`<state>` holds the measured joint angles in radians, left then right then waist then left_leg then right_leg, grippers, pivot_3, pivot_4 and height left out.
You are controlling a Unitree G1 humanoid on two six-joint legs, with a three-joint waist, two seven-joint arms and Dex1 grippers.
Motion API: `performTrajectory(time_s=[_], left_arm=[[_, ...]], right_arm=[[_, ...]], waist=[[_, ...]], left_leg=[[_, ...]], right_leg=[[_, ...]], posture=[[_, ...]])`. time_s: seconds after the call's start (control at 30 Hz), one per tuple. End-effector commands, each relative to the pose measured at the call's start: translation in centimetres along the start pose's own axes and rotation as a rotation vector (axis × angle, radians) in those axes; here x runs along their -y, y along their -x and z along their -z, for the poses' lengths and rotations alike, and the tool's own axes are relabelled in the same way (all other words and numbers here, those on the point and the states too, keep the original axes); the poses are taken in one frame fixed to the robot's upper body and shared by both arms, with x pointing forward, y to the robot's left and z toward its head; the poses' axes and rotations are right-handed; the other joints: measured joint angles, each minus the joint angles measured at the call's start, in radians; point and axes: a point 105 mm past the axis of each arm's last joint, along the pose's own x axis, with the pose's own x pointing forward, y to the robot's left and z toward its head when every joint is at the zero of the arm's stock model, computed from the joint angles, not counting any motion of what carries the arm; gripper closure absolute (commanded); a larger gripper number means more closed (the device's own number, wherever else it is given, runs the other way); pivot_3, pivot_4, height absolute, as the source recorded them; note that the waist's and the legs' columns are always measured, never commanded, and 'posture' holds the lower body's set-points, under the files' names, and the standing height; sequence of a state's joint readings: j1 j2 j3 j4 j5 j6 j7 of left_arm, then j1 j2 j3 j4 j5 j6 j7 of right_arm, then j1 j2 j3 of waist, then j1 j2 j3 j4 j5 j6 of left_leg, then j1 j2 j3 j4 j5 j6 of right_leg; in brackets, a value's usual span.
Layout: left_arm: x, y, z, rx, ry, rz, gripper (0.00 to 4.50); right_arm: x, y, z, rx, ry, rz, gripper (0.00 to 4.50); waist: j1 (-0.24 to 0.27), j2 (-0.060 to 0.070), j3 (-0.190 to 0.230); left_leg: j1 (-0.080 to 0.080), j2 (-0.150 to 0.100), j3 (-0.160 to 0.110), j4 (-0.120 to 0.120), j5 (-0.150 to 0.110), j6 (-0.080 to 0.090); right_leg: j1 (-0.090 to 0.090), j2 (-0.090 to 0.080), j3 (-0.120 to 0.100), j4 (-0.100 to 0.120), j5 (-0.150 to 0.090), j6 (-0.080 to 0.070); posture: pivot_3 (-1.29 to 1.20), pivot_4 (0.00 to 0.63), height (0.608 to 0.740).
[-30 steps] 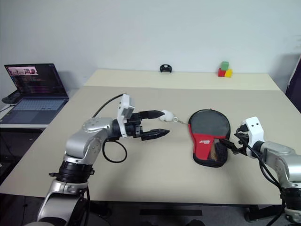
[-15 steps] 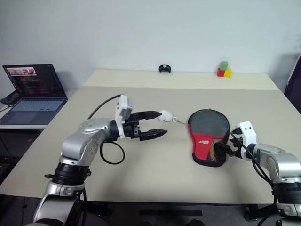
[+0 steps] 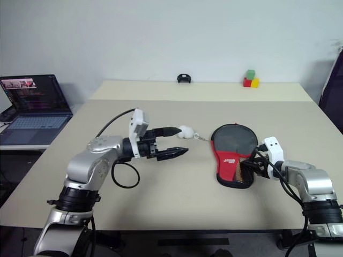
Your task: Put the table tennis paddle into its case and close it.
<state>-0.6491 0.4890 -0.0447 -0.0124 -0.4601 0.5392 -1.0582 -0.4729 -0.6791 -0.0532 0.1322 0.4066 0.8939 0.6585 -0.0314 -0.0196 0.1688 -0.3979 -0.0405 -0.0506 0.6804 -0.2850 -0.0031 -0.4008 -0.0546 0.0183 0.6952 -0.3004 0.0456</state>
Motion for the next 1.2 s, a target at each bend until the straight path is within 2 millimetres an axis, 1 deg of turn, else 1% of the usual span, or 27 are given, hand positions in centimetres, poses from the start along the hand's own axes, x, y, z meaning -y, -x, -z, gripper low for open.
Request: performTrajectory(time_s=[0.03,0.1,0.2,0.23,0.33,0.43,0.53,0.67,0.73,0.8,0.9,0.97,1.03,1.17,1.2], left_arm=[[0.3,0.7,-0.7,0.002,-0.043,0.000,0.00],[0.3,0.8,-0.6,-0.002,-0.041,-0.001,0.00],[0.5,1.8,0.0,-0.024,-0.022,-0.003,0.00],[0.5,2.2,0.4,-0.043,-0.011,-0.003,0.00],[1.0,3.5,1.8,-0.097,0.017,0.007,0.00],[1.6,4.4,2.4,-0.123,0.040,0.026,0.00],[2.5,5.1,3.0,-0.153,0.058,0.058,0.00],[3.2,5.6,3.6,-0.183,0.073,0.081,0.00],[3.7,5.8,3.9,-0.196,0.080,0.093,0.00],[3.9,5.9,4.0,-0.204,0.082,0.098,0.00],[4.7,6.0,4.3,-0.218,0.099,0.122,0.00],[5.1,6.1,4.5,-0.226,0.104,0.131,0.00],[5.7,6.2,4.8,-0.235,0.117,0.143,0.00],[6.3,6.2,5.0,-0.244,0.128,0.159,0.00],[6.7,6.2,5.1,-0.245,0.136,0.171,0.00]], right_arm=[[-0.2,-0.5,0.8,-0.043,-0.007,0.001,2.87],[-0.2,-0.5,0.9,-0.043,-0.008,0.002,3.47],[-0.6,-0.7,0.5,-0.026,-0.034,-0.013,4.33],[-0.8,-0.8,0.3,-0.018,-0.038,-0.021,4.46],[-2.0,-1.0,-0.4,0.008,-0.021,-0.059,4.46],[-3.7,-1.1,-1.2,0.027,0.008,-0.113,4.46],[-6.3,-1.3,-1.9,0.046,0.036,-0.195,4.46],[-8.6,-1.5,-2.2,0.051,0.057,-0.260,4.46],[-9.8,-1.4,-1.9,0.041,0.064,-0.292,4.46],[-10.4,-1.3,-1.6,0.034,0.062,-0.303,4.46],[-11.5,-0.6,-0.5,0.005,0.035,-0.320,4.46],[-11.9,-0.3,0.0,-0.009,0.019,-0.322,4.46],[-12.3,0.4,1.0,-0.035,-0.013,-0.320,4.46],[-12.8,1.1,2.1,-0.061,-0.052,-0.301,4.46],[-12.9,1.5,2.7,-0.074,-0.075,-0.291,4.46]], waist=[[-0.001,0.000,0.000],[-0.001,0.000,0.000],[-0.001,0.000,0.000],[-0.002,0.000,0.000],[-0.005,0.000,0.000],[-0.005,0.000,0.000],[-0.006,0.000,0.000],[-0.006,0.000,0.000],[-0.003,0.000,0.000],[0.001,0.000,0.000],[0.002,0.000,0.000],[0.002,0.000,0.000],[0.002,0.000,0.000],[0.002,0.000,0.000],[0.002,0.000,0.000]], left_leg=[[0.000,0.000,0.000,0.000,0.000,0.000],[0.000,0.000,0.000,0.000,0.000,0.000],[0.001,0.000,0.000,0.000,0.000,0.000],[0.002,0.000,0.000,0.000,0.000,0.000],[0.004,0.000,0.000,-0.001,0.000,0.000],[0.005,0.001,-0.001,-0.001,0.000,0.000],[0.005,0.001,-0.001,-0.001,0.000,0.000],[0.005,0.001,-0.002,-0.002,0.000,0.000],[0.004,0.001,-0.002,-0.002,0.000,0.000],[0.003,0.001,-0.003,-0.002,0.000,0.000],[0.002,0.001,-0.004,-0.002,0.000,0.000],[0.001,0.001,-0.004,-0.003,0.000,0.000],[0.001,0.000,-0.004,-0.003,0.000,0.000],[0.001,0.000,-0.005,-0.004,-0.001,0.000],[0.001,0.000,-0.005,-0.004,-0.001,0.000]], right_leg=[[0.000,0.000,0.000,0.000,0.000,0.000],[0.000,0.000,0.000,0.000,0.000,0.000],[0.001,0.000,0.000,0.000,0.000,0.000],[0.002,0.000,0.000,0.000,0.000,0.000],[0.004,0.000,0.000,0.000,0.000,0.000],[0.005,0.001,-0.001,0.000,0.000,0.000],[0.005,0.000,0.000,-0.001,0.000,0.000],[0.004,0.000,-0.001,-0.001,0.000,0.000],[0.004,0.000,-0.001,-0.002,0.000,0.000],[0.004,0.000,-0.002,-0.004,0.000,0.000],[0.004,0.000,-0.003,-0.005,0.000,0.000],[0.004,0.000,-0.003,-0.007,0.000,0.000],[0.004,0.000,-0.003,-0.007,0.000,0.000],[0.004,0.000,-0.003,-0.008,0.000,0.000],[0.005,0.000,-0.003,-0.008,0.000,0.000]], posture=[[0.00,0.150,0.740],[0.00,0.150,0.740],[0.00,0.150,0.740],[0.00,0.150,0.740],[0.00,0.150,0.740],[0.00,0.150,0.740],[0.00,0.150,0.740],[0.00,0.150,0.740],[0.00,0.150,0.740],[0.00,0.150,0.740],[0.00,0.150,0.740],[0.00,0.150,0.740],[0.00,0.150,0.740],[0.00,0.150,0.740],[0.00,0.150,0.740]])
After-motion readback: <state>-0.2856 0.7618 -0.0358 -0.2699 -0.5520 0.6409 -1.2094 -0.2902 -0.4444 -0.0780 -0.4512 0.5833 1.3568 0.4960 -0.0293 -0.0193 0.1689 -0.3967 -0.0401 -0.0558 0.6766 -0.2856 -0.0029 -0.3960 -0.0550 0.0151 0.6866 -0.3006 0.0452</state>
